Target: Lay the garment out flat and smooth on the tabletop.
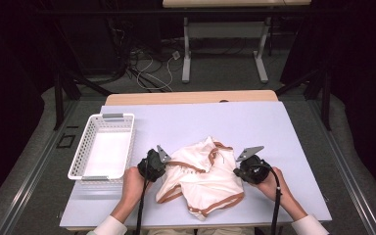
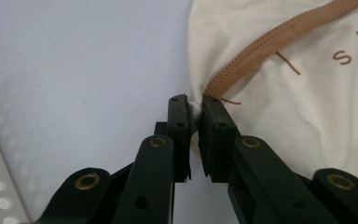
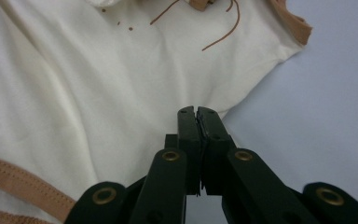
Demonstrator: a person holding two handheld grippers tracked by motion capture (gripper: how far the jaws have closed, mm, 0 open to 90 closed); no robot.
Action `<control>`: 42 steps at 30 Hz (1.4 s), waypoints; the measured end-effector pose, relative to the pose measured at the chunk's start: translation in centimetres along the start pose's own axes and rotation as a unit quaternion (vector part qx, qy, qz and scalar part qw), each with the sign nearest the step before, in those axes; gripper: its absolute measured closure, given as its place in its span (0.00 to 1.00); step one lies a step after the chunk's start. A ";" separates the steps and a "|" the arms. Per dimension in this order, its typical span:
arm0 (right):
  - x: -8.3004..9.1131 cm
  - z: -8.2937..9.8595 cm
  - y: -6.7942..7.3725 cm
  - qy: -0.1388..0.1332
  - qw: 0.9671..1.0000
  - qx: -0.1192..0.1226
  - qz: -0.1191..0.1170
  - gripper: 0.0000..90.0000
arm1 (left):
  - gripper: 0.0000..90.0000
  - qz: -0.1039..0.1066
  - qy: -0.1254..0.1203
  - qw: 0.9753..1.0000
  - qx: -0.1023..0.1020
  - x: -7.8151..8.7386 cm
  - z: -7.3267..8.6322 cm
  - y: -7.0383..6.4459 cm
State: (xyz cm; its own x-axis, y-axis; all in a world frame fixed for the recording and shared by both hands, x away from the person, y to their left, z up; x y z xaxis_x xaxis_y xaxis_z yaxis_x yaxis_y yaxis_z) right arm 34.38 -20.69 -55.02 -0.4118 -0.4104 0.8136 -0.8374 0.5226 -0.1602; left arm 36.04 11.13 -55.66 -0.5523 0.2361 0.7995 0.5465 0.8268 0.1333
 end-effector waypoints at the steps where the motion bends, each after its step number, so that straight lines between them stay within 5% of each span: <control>1: 0.1 0.0 0.0 0.006 1.000 0.002 -0.002 0.99 | 0.92 -0.001 0.002 1.000 0.001 0.0 0.0 0.1; 11: 0.2 -0.1 0.2 0.004 1.000 0.010 -0.006 0.96 | 0.87 0.000 0.010 1.000 0.005 -0.2 0.2 -0.1; 16: 0.4 -0.4 0.2 -0.012 1.000 0.008 -0.002 0.88 | 0.66 0.003 -0.004 1.000 0.012 0.3 0.0 -0.3; 25: 0.5 -0.7 0.1 -0.029 1.000 0.006 -0.005 0.66 | 0.37 0.059 -0.042 0.997 0.013 1.7 -0.8 -1.5; 33: 0.4 -0.7 -0.4 -0.040 0.999 -0.014 0.000 0.56 | 0.29 0.118 -0.064 0.991 -0.020 2.2 -1.4 -3.8; 42: 0.1 -1.0 -0.4 -0.034 0.999 -0.013 0.004 0.49 | 0.23 0.117 -0.052 0.990 -0.053 1.1 -2.3 -6.0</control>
Point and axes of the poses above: each handheld gripper's, and its own axes: x roughly backward along the jaws, z roughly out of its underside, y roughly to its left, the point moved 2 cm from there along -x, roughly forward along the jaws, and after that the axes turned 12 degrees about x, right-handed, at the moved point
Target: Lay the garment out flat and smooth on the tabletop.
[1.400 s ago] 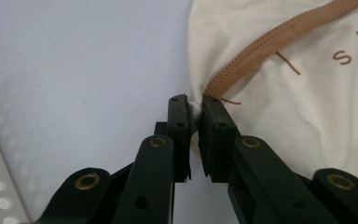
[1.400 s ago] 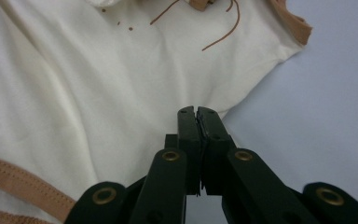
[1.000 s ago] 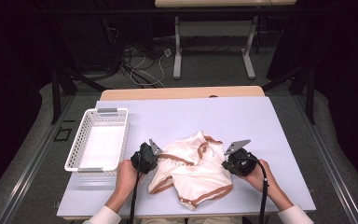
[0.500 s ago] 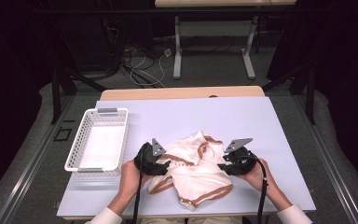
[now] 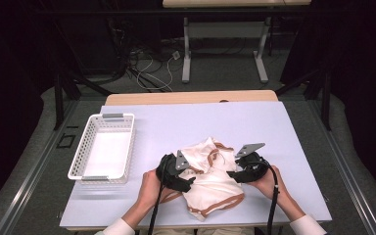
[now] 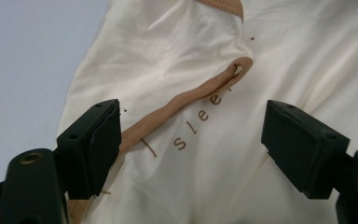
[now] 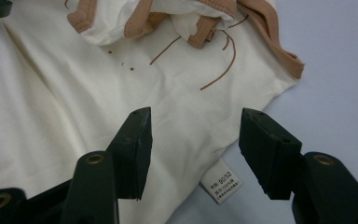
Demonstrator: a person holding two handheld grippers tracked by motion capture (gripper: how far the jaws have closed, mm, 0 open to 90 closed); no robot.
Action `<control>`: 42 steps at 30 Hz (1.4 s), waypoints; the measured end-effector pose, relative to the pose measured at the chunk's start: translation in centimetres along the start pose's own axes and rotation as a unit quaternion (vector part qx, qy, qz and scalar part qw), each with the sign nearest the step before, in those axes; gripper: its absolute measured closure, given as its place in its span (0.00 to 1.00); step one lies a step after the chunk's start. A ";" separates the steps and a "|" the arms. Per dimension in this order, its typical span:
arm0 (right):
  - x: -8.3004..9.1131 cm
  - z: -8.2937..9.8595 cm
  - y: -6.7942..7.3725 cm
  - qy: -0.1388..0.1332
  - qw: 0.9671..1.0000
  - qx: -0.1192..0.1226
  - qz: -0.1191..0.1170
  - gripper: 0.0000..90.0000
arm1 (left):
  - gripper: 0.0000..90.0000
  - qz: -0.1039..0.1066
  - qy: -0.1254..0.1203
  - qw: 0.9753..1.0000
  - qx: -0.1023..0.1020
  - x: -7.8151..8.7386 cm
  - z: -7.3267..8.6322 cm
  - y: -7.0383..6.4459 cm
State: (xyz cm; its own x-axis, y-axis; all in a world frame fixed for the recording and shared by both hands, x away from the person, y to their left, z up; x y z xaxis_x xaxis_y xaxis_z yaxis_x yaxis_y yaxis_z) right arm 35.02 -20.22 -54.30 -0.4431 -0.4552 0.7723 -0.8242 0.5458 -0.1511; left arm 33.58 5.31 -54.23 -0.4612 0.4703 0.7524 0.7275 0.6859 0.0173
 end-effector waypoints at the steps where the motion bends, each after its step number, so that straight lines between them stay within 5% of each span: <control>1: 0.0 0.0 0.0 0.000 1.000 -0.001 0.002 0.49 | 0.24 0.000 0.002 1.000 -0.004 -0.1 -0.2 -0.1; 9: 0.0 0.2 -0.1 -0.001 1.000 -0.018 0.002 0.50 | 0.44 0.006 0.010 0.999 -0.038 -1.4 -1.0 -1.3; 10: -0.1 0.2 -0.3 -0.004 1.000 -0.003 0.003 0.50 | 0.45 0.005 0.010 0.999 -0.040 -1.6 -1.1 -1.5; 24: -0.3 0.4 -0.3 0.002 1.000 0.004 0.007 0.52 | 0.71 0.023 0.018 0.997 -0.078 -3.3 -1.6 -2.2; 32: -0.4 0.4 -0.2 0.005 1.000 0.006 0.006 0.52 | 0.90 0.016 0.014 0.998 -0.065 -3.4 -1.5 -1.7; 42: -0.4 0.6 -0.1 0.011 1.000 0.005 0.002 0.53 | 0.93 0.000 -0.001 0.999 -0.033 -2.4 -1.5 0.3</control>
Point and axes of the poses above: each handheld gripper's, and its own axes: x roughly backward along the jaws, z roughly out of its underside, y roughly to its left, the point moved 2 cm from there along -x, roughly forward along the jaws, and after that the axes turned 12 degrees about x, right-handed, at the moved point
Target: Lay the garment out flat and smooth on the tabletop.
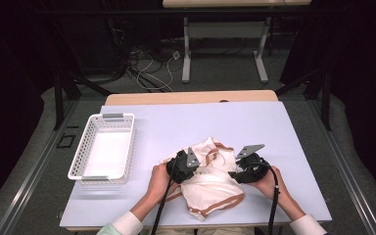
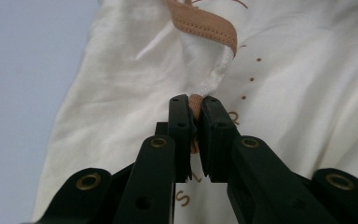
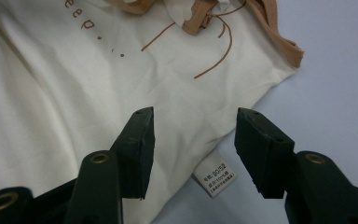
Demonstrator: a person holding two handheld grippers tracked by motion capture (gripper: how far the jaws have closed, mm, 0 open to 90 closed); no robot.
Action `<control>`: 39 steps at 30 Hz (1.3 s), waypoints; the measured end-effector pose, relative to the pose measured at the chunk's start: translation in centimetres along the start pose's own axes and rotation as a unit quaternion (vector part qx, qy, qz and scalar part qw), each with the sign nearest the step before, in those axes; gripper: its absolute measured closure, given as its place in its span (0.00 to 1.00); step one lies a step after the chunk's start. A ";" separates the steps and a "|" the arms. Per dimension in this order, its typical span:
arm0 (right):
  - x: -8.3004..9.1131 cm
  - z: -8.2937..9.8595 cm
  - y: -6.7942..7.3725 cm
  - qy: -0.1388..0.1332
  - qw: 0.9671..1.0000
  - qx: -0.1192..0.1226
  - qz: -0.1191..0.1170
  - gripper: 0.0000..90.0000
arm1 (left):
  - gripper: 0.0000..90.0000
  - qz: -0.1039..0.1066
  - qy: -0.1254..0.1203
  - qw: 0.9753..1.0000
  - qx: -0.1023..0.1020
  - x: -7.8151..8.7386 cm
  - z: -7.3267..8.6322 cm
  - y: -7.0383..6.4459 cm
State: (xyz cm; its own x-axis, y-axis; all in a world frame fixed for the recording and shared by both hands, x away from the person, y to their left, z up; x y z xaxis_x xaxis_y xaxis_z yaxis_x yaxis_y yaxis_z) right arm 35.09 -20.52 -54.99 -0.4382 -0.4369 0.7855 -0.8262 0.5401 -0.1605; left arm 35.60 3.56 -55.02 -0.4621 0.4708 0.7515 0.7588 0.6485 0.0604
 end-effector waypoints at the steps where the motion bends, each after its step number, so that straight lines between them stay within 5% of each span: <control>1: 0.0 0.0 0.0 0.000 1.000 0.000 0.000 0.53 | 0.93 -0.003 0.000 1.000 0.002 0.1 0.0 0.2; 10: -0.1 0.1 0.0 0.007 1.000 0.006 -0.002 0.53 | 0.94 -0.034 -0.014 0.998 0.051 1.3 0.8 3.1; 18: -0.3 0.1 0.2 0.004 1.000 0.005 -0.003 0.53 | 0.95 -0.064 -0.022 0.994 0.090 2.2 1.5 5.8; 24: -0.5 0.1 0.2 0.008 1.000 0.008 -0.003 0.53 | 0.94 -0.085 -0.023 0.988 0.124 2.0 1.9 7.5; 28: -0.6 0.1 0.4 0.010 1.000 -0.003 -0.007 0.53 | 0.94 -0.107 -0.020 0.983 0.148 1.6 2.0 8.3; 34: -0.8 0.1 0.3 0.012 1.000 0.013 -0.004 0.54 | 0.94 -0.140 0.005 0.975 0.175 0.5 2.4 9.2; 39: -0.9 0.0 0.3 0.015 1.000 0.014 -0.005 0.54 | 0.91 -0.134 0.019 0.970 0.201 -0.5 3.2 10.2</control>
Point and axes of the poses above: each handheld gripper's, and its own axes: x roughly backward along the jaws, z roughly out of its underside, y roughly to its left, the point moved 2 cm from there along -x, roughly forward along the jaws, and after that the axes turned 12 degrees about x, right-handed, at the moved point
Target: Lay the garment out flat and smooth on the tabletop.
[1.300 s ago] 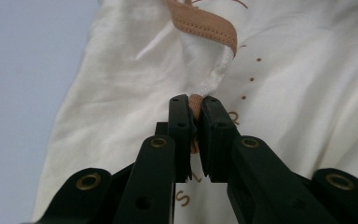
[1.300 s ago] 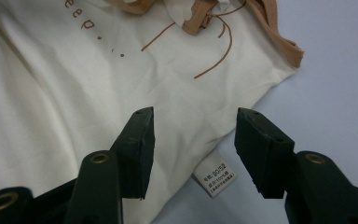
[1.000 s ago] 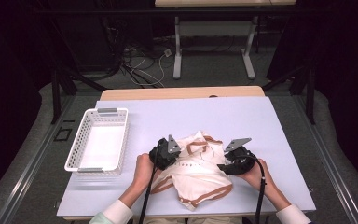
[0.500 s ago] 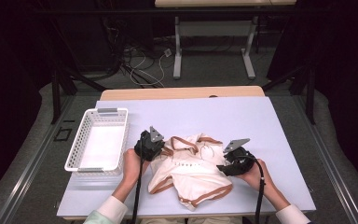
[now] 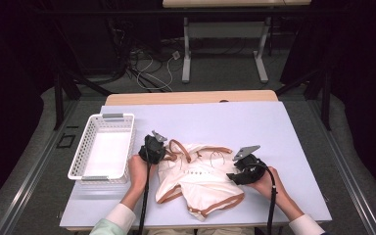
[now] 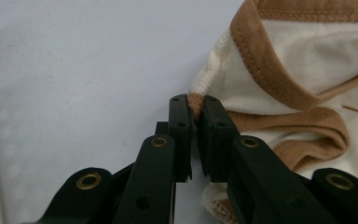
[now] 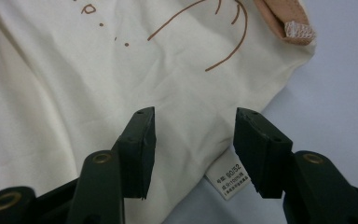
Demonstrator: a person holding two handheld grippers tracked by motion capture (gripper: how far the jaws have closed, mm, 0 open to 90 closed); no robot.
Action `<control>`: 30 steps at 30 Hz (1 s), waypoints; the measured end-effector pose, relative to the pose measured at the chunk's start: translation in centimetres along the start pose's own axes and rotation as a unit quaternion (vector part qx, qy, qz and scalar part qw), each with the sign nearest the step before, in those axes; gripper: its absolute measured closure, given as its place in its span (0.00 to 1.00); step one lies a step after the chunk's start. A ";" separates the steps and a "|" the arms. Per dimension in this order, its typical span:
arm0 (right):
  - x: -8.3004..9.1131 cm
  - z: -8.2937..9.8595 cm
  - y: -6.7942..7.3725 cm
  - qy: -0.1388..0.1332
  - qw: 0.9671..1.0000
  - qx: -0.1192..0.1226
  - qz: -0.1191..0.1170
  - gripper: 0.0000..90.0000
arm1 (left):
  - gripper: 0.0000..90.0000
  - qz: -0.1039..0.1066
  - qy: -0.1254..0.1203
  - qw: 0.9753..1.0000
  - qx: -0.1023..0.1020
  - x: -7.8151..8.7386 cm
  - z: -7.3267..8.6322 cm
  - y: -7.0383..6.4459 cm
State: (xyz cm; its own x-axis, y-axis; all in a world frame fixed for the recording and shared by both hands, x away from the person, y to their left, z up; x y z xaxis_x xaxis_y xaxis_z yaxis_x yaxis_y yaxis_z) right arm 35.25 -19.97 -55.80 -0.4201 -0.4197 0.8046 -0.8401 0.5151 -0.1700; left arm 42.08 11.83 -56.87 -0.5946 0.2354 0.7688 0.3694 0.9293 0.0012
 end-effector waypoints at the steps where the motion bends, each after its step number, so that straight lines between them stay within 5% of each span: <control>1: 0.0 0.0 0.0 -0.001 1.000 0.003 -0.001 0.54 | 0.87 -0.001 -0.004 1.000 -0.002 0.0 0.0 0.0; 13: 0.3 -1.0 -0.9 -0.019 0.999 0.013 0.036 0.55 | 0.45 -0.014 -0.033 0.999 -0.021 2.6 -0.5 -0.5; 21: -0.2 -2.4 -1.7 -0.035 0.998 0.014 0.060 0.57 | 0.35 0.012 -0.041 0.998 -0.037 5.0 -0.1 -1.3; 30: -1.3 -4.1 -1.9 -0.038 0.993 0.061 0.091 0.64 | 0.33 0.032 -0.035 0.997 -0.058 6.6 1.6 -2.0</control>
State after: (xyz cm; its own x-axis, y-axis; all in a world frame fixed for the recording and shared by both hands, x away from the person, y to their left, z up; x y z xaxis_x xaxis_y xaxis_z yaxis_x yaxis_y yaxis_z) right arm 38.79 -17.36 -54.20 -0.5901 -0.3857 0.7092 -0.7811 0.4949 -0.3807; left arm 36.35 11.99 -52.84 -0.6136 0.3163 0.7235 0.4866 0.8731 0.0310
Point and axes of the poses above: each handheld gripper's, and its own axes: x roughly backward along the jaws, z roughly out of its underside, y roughly to its left, the point moved 2 cm from there along -x, roughly forward along the jaws, and after that the axes turned 12 degrees about x, right-handed, at the moved point
